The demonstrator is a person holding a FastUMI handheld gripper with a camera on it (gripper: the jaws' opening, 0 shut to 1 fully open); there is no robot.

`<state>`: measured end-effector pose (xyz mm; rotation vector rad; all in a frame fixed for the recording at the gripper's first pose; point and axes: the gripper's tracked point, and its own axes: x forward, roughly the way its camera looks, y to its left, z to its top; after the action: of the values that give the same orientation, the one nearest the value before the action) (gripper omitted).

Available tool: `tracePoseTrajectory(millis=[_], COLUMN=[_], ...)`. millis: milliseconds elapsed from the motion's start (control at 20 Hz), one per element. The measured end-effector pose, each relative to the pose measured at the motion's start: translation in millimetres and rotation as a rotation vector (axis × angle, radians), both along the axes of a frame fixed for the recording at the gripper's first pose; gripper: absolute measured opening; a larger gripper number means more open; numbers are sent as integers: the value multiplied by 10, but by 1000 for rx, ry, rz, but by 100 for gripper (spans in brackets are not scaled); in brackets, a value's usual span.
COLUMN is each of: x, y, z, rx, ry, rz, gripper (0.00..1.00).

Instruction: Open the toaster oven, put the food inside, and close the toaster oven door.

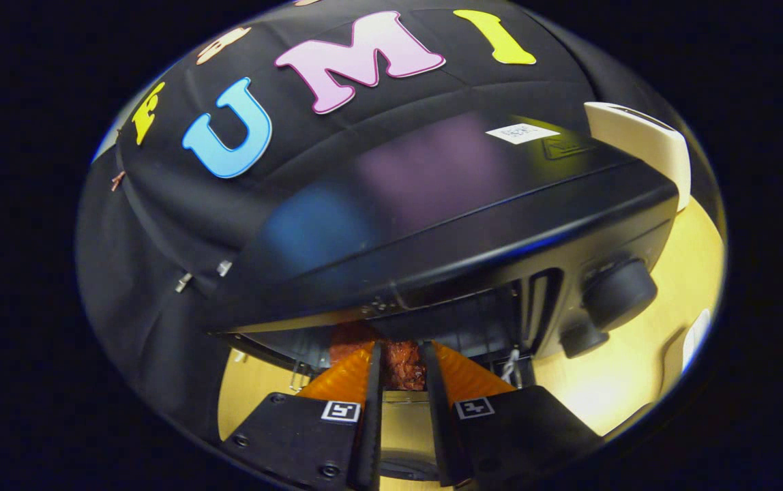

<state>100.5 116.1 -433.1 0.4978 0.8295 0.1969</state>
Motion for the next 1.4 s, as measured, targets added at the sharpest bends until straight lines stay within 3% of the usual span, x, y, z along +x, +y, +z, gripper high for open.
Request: tracePoseTrajectory(millis=[150, 300, 850, 1150, 1400], x=[-8, -87, -809, -1519, -1880], y=[-138, -207, -152, 207, 399], z=[100, 281, 1099, 655, 131], rx=[-70, -122, -222, -277, -348], ry=[-32, -71, -182, -30, 108], rz=[-4, 16, 81, 195, 232], gripper=[60, 96, 98, 99, 99])
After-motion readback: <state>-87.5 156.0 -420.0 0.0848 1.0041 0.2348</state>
